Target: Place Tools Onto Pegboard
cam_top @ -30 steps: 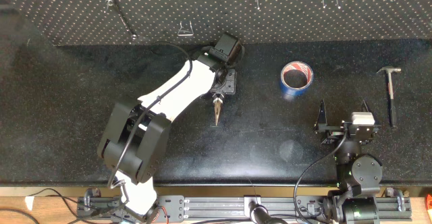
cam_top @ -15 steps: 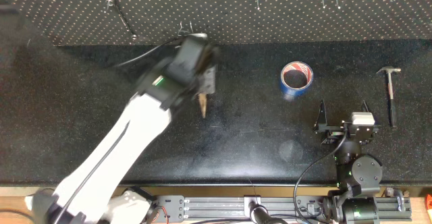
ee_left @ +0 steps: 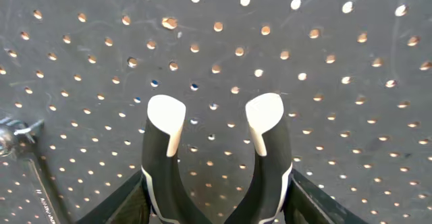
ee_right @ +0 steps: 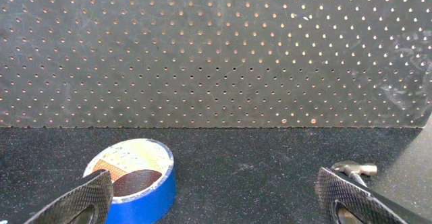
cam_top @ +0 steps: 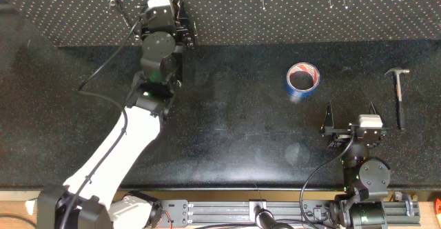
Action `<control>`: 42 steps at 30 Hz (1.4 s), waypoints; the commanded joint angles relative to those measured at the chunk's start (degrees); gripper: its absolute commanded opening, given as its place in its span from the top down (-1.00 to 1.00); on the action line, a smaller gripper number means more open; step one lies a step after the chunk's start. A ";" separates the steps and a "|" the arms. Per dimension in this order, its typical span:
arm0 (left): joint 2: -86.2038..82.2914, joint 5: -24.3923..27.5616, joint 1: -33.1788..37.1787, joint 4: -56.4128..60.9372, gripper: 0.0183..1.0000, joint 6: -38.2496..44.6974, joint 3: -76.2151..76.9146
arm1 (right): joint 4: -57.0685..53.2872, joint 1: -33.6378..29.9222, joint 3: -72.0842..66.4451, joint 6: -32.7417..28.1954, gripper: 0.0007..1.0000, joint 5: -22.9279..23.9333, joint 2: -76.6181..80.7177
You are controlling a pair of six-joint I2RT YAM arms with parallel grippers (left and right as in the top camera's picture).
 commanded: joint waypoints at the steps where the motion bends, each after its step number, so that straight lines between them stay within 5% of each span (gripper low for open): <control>1: 3.61 -0.85 0.70 7.96 0.98 0.96 1.16 | -0.37 0.44 -0.15 -0.96 -0.95 0.68 -0.22; 27: 13.18 0.33 0.63 13.22 0.94 -0.35 1.14 | -0.35 0.44 -0.15 -0.94 -0.95 0.68 -0.22; 30: 13.18 1.09 0.63 13.22 0.26 -0.35 1.14 | -0.35 0.44 -0.15 -0.96 -0.95 0.68 -0.22; 32: 13.18 1.09 0.66 13.22 0.14 -0.35 1.14 | -0.35 0.44 -0.15 -0.94 -0.96 0.68 -0.22; 35: 13.18 1.07 0.66 12.90 -0.33 -0.35 1.14 | -0.37 0.44 -0.15 -0.96 -0.95 0.68 -0.22; 40: 13.18 1.07 0.66 12.35 -0.54 -0.35 1.14 | -0.37 0.44 -0.15 -0.94 -0.95 0.68 -0.22; 42: 12.15 1.03 0.66 11.30 -0.87 -0.33 1.14 | -0.37 0.44 -0.15 -0.96 -0.95 0.68 -0.22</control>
